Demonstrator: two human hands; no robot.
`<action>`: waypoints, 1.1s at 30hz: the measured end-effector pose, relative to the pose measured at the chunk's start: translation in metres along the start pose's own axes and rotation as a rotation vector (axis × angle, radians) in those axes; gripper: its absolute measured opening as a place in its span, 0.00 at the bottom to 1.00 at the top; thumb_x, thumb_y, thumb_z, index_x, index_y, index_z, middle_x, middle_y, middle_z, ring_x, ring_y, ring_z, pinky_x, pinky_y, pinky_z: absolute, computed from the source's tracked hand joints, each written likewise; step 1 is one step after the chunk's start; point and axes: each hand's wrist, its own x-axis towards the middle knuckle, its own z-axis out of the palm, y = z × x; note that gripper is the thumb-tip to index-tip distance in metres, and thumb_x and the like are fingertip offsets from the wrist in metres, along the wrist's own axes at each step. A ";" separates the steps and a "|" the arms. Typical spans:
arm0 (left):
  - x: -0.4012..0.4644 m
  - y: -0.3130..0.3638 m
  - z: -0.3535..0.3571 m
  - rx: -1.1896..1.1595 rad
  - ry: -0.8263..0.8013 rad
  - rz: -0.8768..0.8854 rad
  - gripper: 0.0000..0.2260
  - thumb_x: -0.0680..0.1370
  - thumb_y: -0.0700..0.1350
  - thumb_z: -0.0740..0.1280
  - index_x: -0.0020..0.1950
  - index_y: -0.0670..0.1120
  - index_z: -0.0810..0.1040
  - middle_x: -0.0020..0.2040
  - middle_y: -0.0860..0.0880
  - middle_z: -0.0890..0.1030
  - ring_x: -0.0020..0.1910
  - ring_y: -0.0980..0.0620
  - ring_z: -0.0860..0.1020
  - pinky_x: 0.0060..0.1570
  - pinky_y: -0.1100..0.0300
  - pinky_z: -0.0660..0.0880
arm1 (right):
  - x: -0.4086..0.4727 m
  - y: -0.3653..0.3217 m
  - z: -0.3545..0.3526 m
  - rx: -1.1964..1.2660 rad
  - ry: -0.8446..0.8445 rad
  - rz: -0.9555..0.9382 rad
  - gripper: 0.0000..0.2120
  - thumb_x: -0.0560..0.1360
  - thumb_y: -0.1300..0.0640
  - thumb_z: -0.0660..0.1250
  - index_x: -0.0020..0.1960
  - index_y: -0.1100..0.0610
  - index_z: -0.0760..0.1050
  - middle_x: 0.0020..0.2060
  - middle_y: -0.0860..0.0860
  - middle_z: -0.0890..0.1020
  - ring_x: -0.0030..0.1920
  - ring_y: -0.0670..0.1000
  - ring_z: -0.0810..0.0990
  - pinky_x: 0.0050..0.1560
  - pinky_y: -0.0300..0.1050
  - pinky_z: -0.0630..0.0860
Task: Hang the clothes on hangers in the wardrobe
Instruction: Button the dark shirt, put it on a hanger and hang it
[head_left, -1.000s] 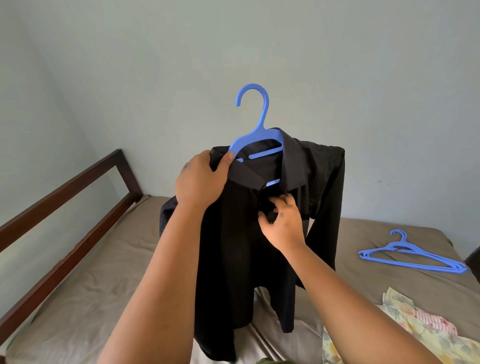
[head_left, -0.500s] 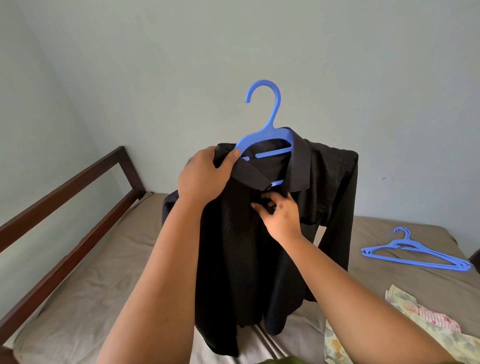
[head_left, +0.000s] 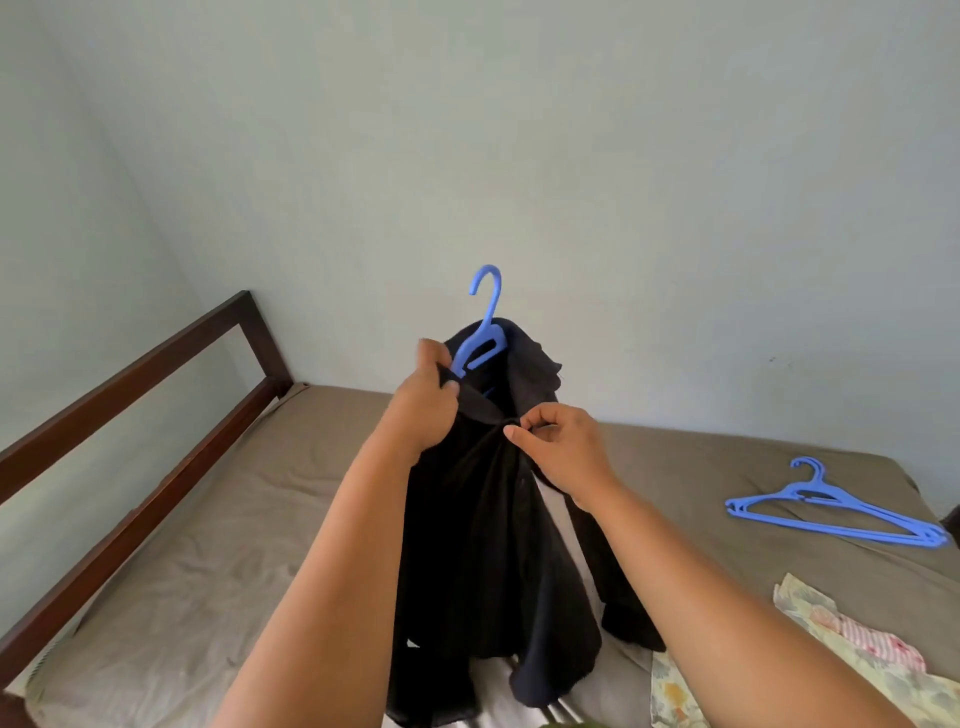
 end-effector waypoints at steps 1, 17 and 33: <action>-0.002 0.000 0.003 -0.009 -0.065 0.033 0.05 0.80 0.41 0.60 0.54 0.49 0.66 0.42 0.48 0.74 0.38 0.50 0.71 0.38 0.58 0.69 | 0.001 -0.003 -0.001 0.034 0.009 0.010 0.07 0.69 0.52 0.76 0.38 0.52 0.79 0.32 0.47 0.82 0.37 0.48 0.82 0.46 0.45 0.80; -0.008 -0.012 0.027 -0.106 -0.007 0.103 0.01 0.76 0.48 0.72 0.46 0.52 0.83 0.44 0.60 0.80 0.47 0.62 0.77 0.44 0.69 0.70 | 0.000 -0.021 -0.004 0.147 -0.066 0.009 0.05 0.74 0.58 0.72 0.49 0.53 0.83 0.42 0.46 0.85 0.46 0.45 0.83 0.56 0.48 0.80; 0.000 -0.012 0.047 -0.081 0.105 0.003 0.04 0.75 0.50 0.72 0.45 0.51 0.83 0.42 0.56 0.81 0.43 0.58 0.79 0.43 0.63 0.74 | -0.007 -0.024 -0.001 0.048 0.124 -0.061 0.23 0.71 0.58 0.75 0.59 0.49 0.66 0.37 0.45 0.81 0.38 0.39 0.81 0.41 0.27 0.74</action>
